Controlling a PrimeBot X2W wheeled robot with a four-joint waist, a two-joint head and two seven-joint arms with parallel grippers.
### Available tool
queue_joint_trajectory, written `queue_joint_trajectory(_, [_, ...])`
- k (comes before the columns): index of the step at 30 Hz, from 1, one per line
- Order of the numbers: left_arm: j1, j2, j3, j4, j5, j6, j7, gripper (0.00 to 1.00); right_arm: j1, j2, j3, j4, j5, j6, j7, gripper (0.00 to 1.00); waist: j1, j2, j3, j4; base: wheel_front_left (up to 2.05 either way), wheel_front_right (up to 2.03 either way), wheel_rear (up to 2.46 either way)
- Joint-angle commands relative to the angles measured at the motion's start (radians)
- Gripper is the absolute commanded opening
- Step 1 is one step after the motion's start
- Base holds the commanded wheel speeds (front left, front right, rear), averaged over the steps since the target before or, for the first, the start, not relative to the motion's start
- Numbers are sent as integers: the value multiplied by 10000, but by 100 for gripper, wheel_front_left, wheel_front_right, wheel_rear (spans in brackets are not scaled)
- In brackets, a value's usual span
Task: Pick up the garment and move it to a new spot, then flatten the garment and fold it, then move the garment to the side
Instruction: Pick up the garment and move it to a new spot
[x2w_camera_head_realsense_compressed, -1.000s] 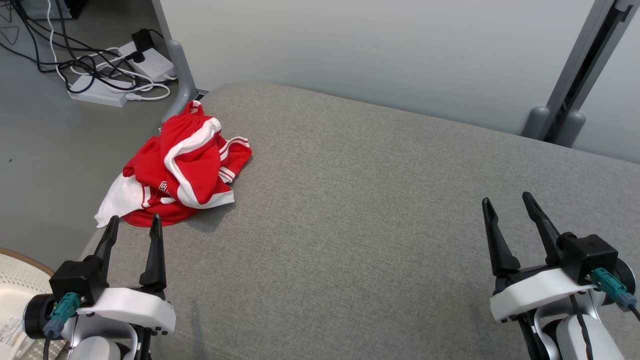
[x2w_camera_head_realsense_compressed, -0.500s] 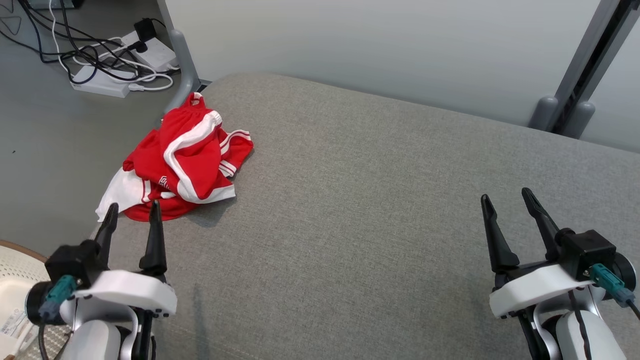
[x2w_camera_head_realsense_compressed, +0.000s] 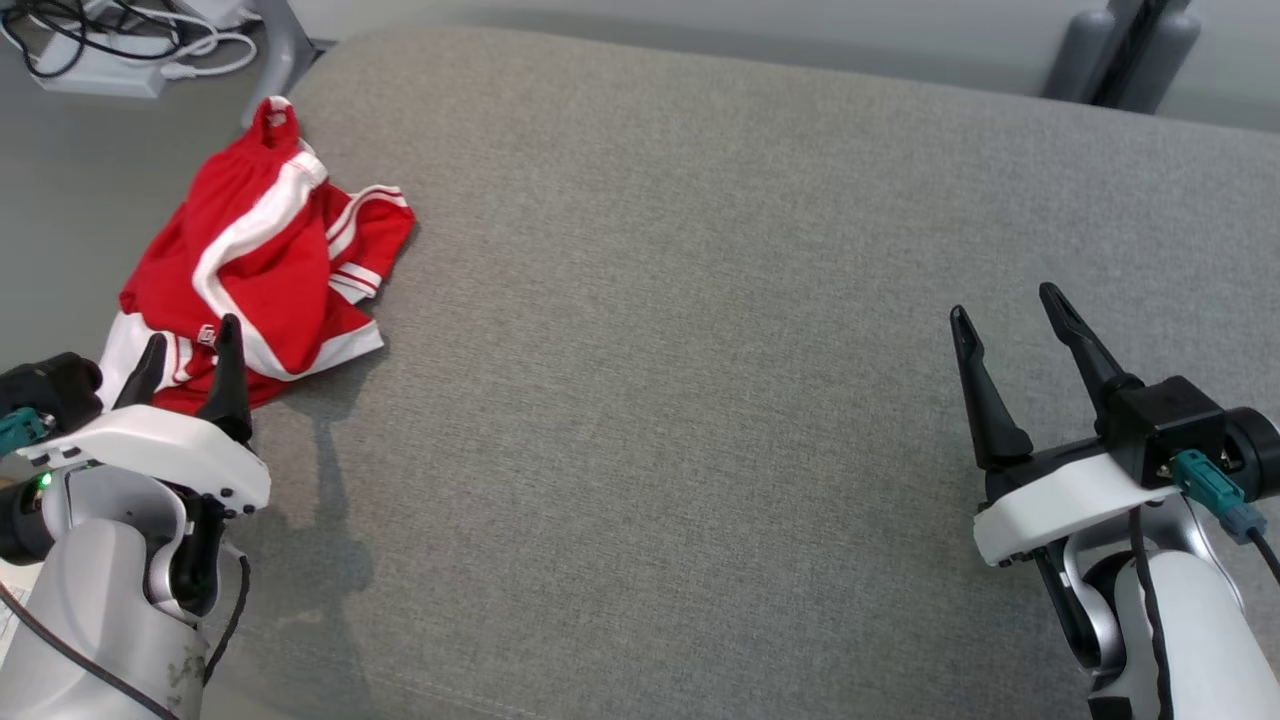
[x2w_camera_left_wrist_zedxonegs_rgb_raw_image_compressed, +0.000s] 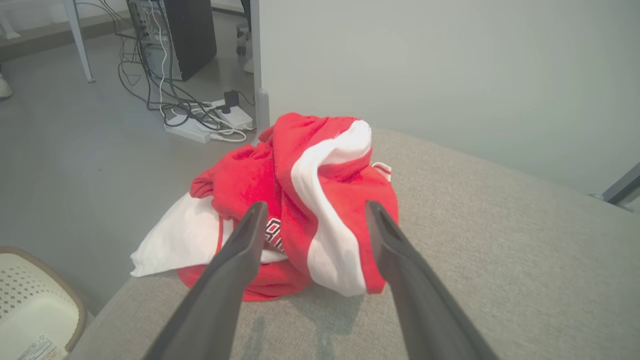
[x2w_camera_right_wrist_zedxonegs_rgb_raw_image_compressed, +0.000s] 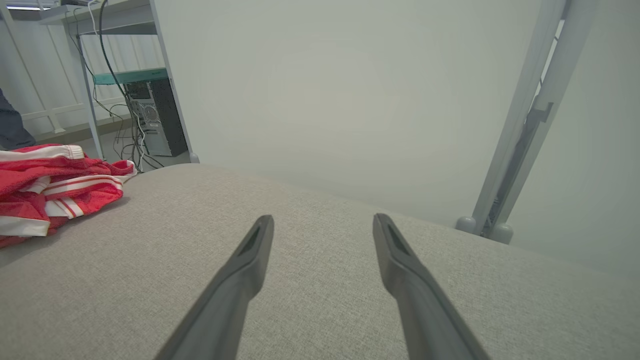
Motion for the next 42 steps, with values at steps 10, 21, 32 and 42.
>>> queue_joint_trajectory(10, [-1809, 285, 179, 2791, -447, -583, -481, 78, -480, -197, 146, -381, -136, -3, 274, 100, 0, 0, 1416, -698, 0, 0, 0])
queue_joint_trajectory(21, [-2210, 563, 307, 3011, -80, -230, -2035, 0, -378, -137, -73, -194, -47, -3, 33, 100, 0, 0, 1058, -714, 0, 0, 0])
queue_joint_trajectory(32, [-262, 912, 283, -625, 682, 633, -2114, 0, 189, -46, -424, 244, 269, -3, -520, 100, 0, 0, -427, -986, 0, 0, 0])
queue_joint_trajectory(42, [1898, 862, -282, -5208, 1209, 1546, -575, 0, 740, -40, -647, 384, 807, -3, -758, 100, 0, 0, -1165, -1809, 0, 0, 0])
